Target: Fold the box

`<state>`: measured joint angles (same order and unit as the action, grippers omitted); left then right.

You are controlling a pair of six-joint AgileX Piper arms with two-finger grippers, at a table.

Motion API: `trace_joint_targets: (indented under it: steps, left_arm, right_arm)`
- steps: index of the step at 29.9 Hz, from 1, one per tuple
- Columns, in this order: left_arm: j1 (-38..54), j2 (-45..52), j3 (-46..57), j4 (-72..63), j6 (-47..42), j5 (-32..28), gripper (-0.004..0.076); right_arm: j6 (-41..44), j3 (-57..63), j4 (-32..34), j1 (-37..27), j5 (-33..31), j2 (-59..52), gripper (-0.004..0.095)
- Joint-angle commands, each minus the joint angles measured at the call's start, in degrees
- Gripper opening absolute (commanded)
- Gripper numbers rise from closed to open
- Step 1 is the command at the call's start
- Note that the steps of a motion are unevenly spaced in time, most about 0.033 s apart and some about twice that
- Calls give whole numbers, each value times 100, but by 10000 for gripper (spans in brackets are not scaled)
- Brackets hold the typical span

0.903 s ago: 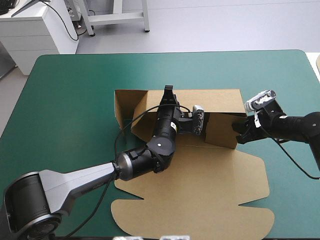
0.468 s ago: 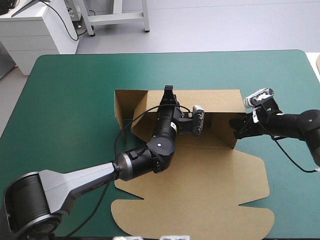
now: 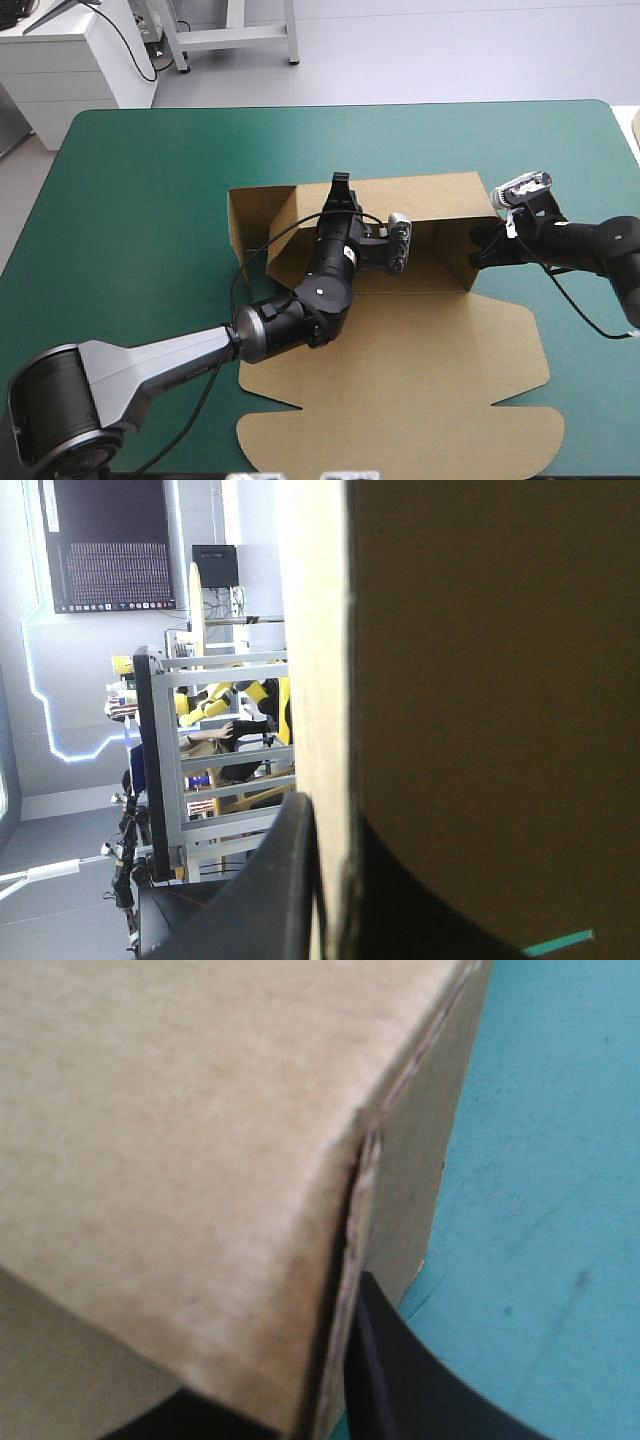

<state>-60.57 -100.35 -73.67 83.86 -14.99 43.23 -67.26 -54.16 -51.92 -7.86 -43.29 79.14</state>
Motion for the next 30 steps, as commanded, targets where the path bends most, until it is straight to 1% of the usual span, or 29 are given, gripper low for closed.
trace_joint_targets:
  steps: [1,7,8,10,13,15,16,18,21,23,24,30]
  left_arm:
    - [-56,135,-63,-328,-66,-300,-8]
    - [-56,135,-63,-328,-66,-300,-8]
    - [-56,135,-63,-328,-66,-300,-8]
    - [-56,135,-63,-328,-66,-300,-8]
    - [-56,135,-63,-328,-66,-300,4]
    - [-56,135,-63,-270,-66,-300,42]
    - [-56,135,-63,-243,-66,-324,78]
    - [-56,135,-63,-211,-91,-325,167]
    - [-56,135,-63,-184,-207,-334,338]
    - [-56,135,-63,-172,-218,-334,417]
    - [-56,135,-63,-197,-231,-350,431]
    - [-136,146,-63,-151,-486,-396,428]
  right_arm:
    - [168,-112,8,269,-201,-77,3]
    - [1044,-112,1070,949,518,-77,3]
    - [1149,-112,1150,1020,608,-77,3]
    - [1264,-112,1109,1061,740,-77,3]
    - [1398,-112,1065,1061,803,-77,3]
    - [1423,-112,1078,1061,803,-77,3]
    - [1441,-112,1078,1061,803,-77,3]
    - [1495,-112,1078,1061,803,-77,2]
    - [1609,-112,1087,1061,910,-77,3]
    - [1609,-112,1104,1061,983,-77,3]
    - [1609,-112,1117,1061,1038,-77,3]
    - [1850,-112,1340,1100,1347,-77,3]
